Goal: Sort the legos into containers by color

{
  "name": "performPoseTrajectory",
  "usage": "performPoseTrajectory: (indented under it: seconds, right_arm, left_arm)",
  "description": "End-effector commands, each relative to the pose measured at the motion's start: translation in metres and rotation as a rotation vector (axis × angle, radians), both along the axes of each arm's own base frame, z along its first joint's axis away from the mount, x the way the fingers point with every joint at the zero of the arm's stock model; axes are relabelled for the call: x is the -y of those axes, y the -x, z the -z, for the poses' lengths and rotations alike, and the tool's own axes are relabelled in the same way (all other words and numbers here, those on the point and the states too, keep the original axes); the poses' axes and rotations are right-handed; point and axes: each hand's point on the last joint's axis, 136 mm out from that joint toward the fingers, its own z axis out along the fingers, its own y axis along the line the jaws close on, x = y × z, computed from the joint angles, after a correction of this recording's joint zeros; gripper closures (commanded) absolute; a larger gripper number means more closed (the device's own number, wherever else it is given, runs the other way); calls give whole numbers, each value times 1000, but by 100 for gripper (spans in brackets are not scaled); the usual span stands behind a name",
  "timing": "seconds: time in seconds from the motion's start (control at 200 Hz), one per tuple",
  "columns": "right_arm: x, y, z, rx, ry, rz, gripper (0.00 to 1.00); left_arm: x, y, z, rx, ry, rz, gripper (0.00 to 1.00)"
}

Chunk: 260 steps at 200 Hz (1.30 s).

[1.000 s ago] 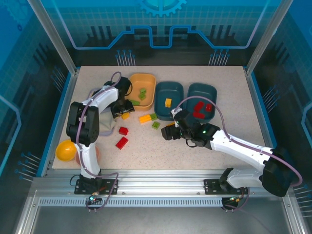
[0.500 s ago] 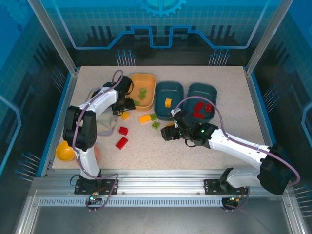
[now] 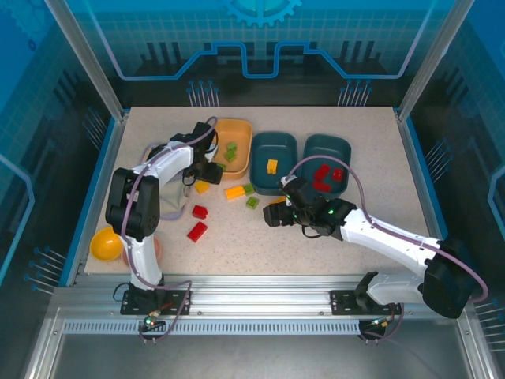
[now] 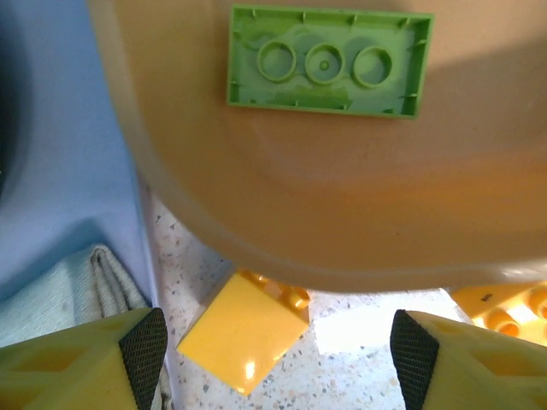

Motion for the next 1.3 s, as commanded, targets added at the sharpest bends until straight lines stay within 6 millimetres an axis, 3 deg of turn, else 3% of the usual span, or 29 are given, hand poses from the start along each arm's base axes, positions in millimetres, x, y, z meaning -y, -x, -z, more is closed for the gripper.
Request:
performPoseTrajectory:
  seconds: [0.0, 0.255, 0.575, 0.79, 0.955, 1.065, 1.14, 1.295]
  right_arm:
    - [3, -1, -11, -7, -25, 35, 19]
    - [8, -1, -7, -12, -30, 68, 19]
    - [0, -6, -6, -10, -38, 59, 19]
    - [-7, -7, -10, 7, -61, 20, 19]
    - [-20, -10, -47, 151, -186, -52, 18]
    - [-22, -12, -70, 253, -258, -77, 14]
    - [-17, -20, -82, 282, -261, -62, 13]
    - [24, -51, -94, 284, -221, 118, 12]
  left_arm:
    - [2, 8, 22, -72, 35, 41, 27]
    - [9, 27, 38, -133, 89, -2, 31]
    - [7, 40, 38, -97, 55, -63, 62]
    - [11, 28, 20, -32, 78, -105, 67]
    - [19, 43, -11, -11, 150, -165, 67]
    - [39, 63, -40, -9, 251, -186, 67]
    - [64, 74, -60, -22, 310, -175, 67]
    - [130, 69, -95, 6, 394, -107, 67]
